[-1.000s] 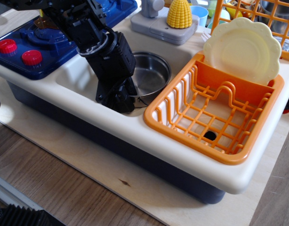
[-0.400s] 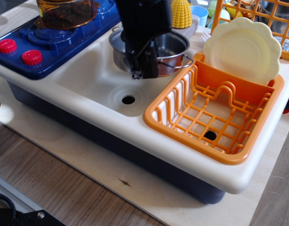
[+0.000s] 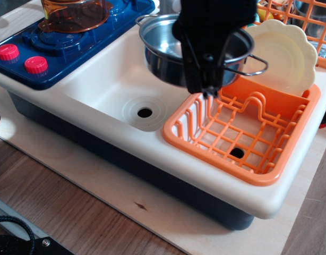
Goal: Put pan from sink into drying rack
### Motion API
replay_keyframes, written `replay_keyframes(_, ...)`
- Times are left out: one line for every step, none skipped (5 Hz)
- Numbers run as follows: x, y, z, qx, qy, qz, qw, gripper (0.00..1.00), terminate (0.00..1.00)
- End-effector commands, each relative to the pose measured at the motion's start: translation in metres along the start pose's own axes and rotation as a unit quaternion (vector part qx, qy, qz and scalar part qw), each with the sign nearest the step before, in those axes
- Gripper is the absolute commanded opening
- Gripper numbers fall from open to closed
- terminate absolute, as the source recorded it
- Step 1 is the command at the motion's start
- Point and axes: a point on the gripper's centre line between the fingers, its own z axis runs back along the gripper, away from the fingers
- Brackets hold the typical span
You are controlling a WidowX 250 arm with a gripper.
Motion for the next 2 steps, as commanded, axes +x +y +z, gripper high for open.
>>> replay_keyframes(0.017, -0.020, -0.015, 0.005, -0.045, -0.041, 0.9981, 0.00, 0.00)
replay_keyframes(0.028, -0.022, -0.025, 0.008, -0.052, -0.085, 0.9950, 0.00, 1.00)
